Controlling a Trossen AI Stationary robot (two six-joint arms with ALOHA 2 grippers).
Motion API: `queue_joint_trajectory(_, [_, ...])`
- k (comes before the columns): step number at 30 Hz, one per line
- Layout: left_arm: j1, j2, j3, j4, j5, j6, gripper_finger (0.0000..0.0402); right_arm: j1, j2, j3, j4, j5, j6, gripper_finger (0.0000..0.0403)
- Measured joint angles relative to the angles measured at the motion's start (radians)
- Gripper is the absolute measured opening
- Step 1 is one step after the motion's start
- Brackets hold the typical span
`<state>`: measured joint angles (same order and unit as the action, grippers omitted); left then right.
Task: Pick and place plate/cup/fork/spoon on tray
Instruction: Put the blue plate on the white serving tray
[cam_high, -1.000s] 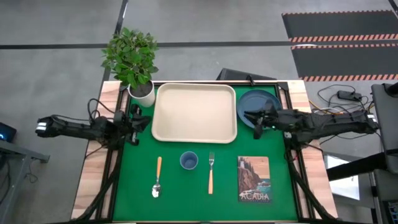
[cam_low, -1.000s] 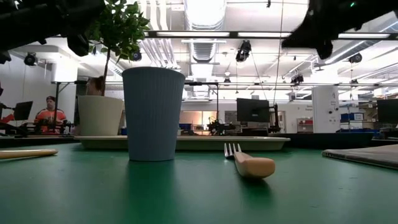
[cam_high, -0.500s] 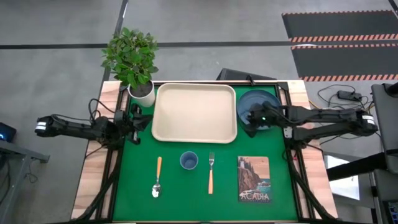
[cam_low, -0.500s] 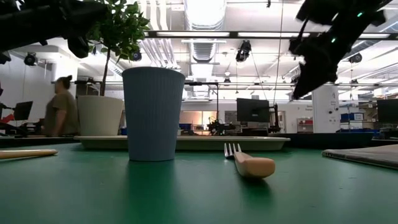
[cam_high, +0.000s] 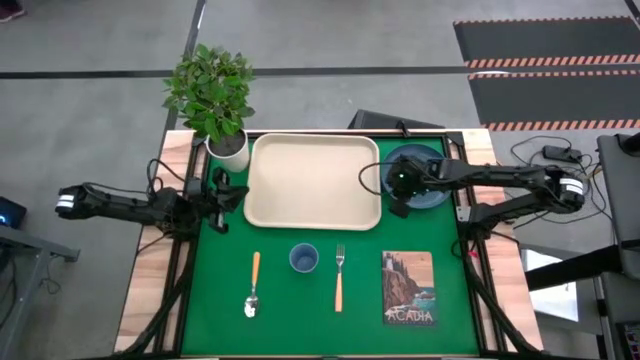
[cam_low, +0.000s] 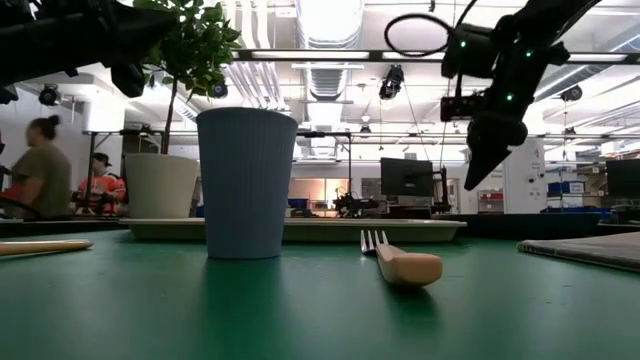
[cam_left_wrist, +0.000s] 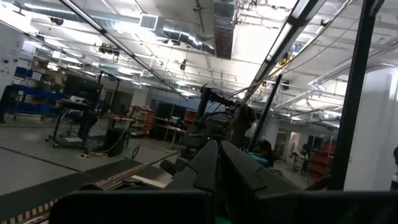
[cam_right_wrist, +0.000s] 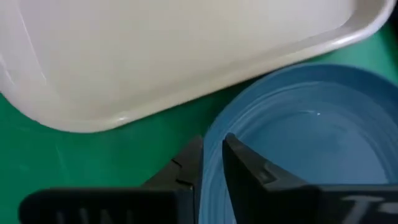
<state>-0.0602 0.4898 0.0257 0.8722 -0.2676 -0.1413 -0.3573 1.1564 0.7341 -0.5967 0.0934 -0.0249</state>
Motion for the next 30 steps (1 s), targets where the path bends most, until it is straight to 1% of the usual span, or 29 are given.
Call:
queue_joint_trajectory(3, [0.000,-0.002,0.000,0.001,0.000,0.000,0.0000,0.000,0.027,0.000,0.000,-0.019,0.003,0.0073])
queue_joint_trajectory(12, [0.000,0.001,0.000,0.000,0.000,0.000,0.0000,0.001,0.068,-0.009,0.002,-0.024,0.024,0.0167])
queue_joint_trajectory(15, [0.000,0.001,0.000,0.000,0.000,0.000,0.0000,0.001,0.083,-0.020,0.002,-0.024,0.025,0.0185])
queue_joint_trajectory(17, [0.000,0.001,0.000,0.000,0.000,0.000,0.0000,0.001,0.097,-0.024,0.006,-0.023,0.031,0.0190])
queue_joint_trajectory(21, [0.000,0.001,0.000,0.000,0.000,0.000,0.0000,0.001,0.136,-0.028,0.008,-0.015,0.051,0.0187])
queue_joint_trajectory(24, [0.000,0.001,0.000,0.000,0.000,0.000,0.0000,0.001,0.164,-0.028,0.011,-0.015,0.051,0.0174])
queue_joint_trajectory(27, [0.000,0.001,0.000,0.000,0.000,0.000,0.0000,0.001,0.189,-0.028,0.011,-0.014,0.053,0.0145])
queue_joint_trajectory(30, [0.000,0.001,-0.001,0.000,0.000,0.000,0.0000,0.001,0.209,-0.028,0.011,-0.010,0.064,0.0103])
